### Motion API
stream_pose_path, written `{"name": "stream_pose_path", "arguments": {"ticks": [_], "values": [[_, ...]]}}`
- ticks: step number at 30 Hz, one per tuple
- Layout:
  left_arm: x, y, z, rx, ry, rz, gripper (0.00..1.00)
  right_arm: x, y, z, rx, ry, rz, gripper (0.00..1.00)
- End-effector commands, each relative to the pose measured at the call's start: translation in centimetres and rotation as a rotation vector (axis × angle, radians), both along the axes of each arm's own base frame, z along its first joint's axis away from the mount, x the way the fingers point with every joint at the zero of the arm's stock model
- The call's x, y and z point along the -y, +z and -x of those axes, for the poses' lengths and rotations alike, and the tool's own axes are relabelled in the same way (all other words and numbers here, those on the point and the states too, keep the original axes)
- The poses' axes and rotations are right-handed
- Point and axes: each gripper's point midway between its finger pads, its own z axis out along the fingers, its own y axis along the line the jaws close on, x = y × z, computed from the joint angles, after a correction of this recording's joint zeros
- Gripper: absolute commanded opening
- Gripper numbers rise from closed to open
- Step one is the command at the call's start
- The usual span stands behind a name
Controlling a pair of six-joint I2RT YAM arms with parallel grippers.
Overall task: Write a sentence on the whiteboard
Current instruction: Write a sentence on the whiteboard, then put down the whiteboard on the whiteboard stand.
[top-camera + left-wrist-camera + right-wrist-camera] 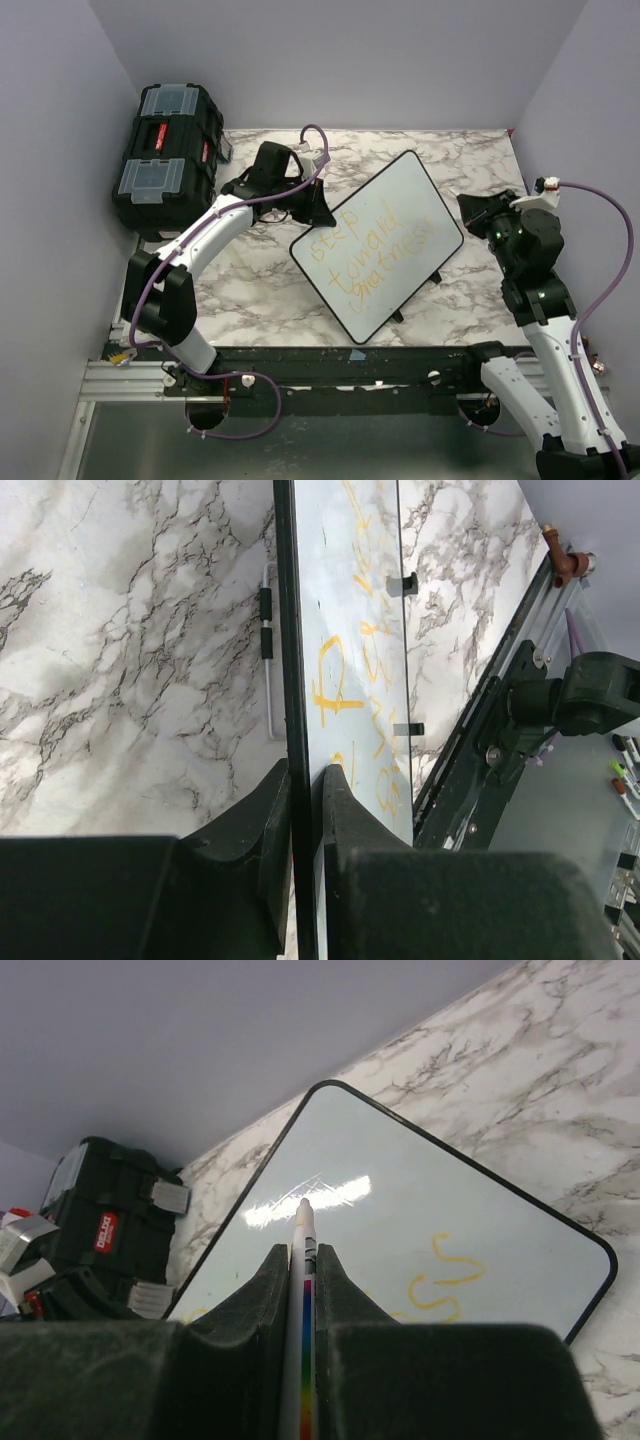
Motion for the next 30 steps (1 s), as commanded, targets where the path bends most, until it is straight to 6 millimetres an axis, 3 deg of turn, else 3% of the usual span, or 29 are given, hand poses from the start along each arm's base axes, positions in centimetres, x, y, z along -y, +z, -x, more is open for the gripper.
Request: {"name": "stream_pose_path", "arguments": {"ticks": [1, 18, 30], "values": [[0.3, -1.0, 0.0, 0.059, -0.046, -0.045, 0.00, 0.9, -2.8, 0.2, -0.091, -0.048, 0.023, 0.01], [0.5, -1.2, 1.0, 0.026, -0.050, -0.038, 0.01, 1.5, -3.3, 1.1, -0.086, -0.061, 0.058, 0.01], [0.7, -1.0, 0.7, 0.028, -0.039, -0.034, 0.18, 1.6, -3.5, 1.3, -0.088, -0.062, 0.073, 0.01]]}}
